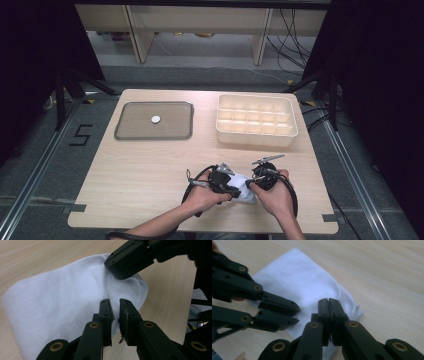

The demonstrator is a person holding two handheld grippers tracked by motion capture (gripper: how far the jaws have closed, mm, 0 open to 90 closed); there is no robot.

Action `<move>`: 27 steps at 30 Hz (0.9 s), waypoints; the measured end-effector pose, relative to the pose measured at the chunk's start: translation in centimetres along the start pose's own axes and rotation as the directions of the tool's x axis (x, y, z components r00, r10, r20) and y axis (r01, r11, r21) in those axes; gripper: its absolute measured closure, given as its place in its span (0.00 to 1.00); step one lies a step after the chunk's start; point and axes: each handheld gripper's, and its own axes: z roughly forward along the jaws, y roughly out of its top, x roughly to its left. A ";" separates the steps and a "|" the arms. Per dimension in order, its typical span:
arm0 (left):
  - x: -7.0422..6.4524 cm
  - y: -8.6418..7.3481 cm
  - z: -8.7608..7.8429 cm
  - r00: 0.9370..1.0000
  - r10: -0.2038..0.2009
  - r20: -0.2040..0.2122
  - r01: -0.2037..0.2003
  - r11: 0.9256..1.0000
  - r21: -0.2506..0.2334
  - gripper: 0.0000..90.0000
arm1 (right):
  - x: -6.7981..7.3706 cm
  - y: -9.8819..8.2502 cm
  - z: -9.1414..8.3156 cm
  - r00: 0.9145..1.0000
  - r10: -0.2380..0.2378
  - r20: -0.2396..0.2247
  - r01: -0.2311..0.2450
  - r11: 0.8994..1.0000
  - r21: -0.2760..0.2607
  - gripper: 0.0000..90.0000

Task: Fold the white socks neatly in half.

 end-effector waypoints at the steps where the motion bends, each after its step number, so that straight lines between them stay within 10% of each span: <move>1: 0.1 0.0 -0.4 1.000 -0.001 -0.004 0.001 1.000 0.000 0.88 | -0.1 -0.1 0.1 1.000 0.016 -0.005 -0.016 1.000 0.004 0.99; 10: 1.4 0.0 -2.6 0.996 0.019 -0.087 -0.019 1.000 -0.003 0.93 | -0.6 -0.4 0.3 1.000 0.007 -0.020 -0.007 1.000 0.001 0.98; 27: 2.6 -1.2 -2.4 0.995 -0.013 -0.100 0.016 1.000 0.022 0.96 | -0.7 -0.5 0.7 1.000 0.020 -0.008 -0.020 1.000 0.005 0.99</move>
